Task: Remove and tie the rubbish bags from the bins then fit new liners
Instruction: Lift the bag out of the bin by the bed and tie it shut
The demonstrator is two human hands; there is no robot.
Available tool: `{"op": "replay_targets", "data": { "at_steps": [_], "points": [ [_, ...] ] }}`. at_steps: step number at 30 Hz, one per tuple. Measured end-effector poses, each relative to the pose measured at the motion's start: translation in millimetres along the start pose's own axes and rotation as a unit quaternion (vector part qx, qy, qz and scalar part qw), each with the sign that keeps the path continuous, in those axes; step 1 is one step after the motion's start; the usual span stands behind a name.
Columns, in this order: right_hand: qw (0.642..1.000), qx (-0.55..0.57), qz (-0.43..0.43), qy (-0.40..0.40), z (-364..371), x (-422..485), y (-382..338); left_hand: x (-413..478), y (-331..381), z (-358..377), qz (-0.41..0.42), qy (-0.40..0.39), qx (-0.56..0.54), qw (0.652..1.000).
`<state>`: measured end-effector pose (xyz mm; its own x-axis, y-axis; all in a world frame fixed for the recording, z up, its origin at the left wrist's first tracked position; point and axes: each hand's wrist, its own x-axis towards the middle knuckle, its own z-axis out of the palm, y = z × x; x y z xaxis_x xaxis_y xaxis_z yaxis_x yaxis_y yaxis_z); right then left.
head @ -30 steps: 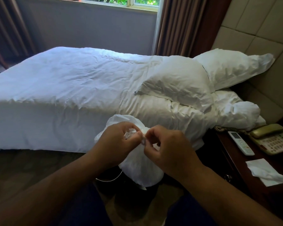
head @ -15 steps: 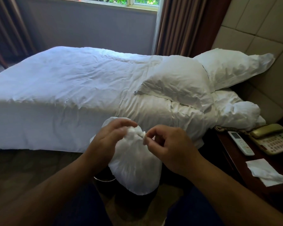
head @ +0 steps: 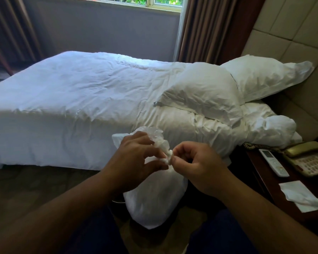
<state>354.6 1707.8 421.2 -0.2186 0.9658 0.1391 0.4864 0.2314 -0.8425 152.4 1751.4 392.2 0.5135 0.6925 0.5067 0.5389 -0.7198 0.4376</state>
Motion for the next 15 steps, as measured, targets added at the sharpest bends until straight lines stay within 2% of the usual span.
{"op": "replay_targets", "data": {
  "at_steps": [7,11,15],
  "points": [
    [1.0,-0.003,0.031,-0.006,1.6,-4.0,-1.0,5.0,-2.9,-6.6,0.034,0.003,-0.003,0.999],
    [1.0,-0.012,0.028,0.008,2.2,-5.2,-2.7,5.0,-4.2,-9.0,-0.008,0.031,-0.006,0.999],
    [1.0,0.007,0.017,-0.005,0.4,-7.6,-4.1,5.1,-7.8,-11.3,-0.042,0.022,-0.03,0.998]
  ]
}}
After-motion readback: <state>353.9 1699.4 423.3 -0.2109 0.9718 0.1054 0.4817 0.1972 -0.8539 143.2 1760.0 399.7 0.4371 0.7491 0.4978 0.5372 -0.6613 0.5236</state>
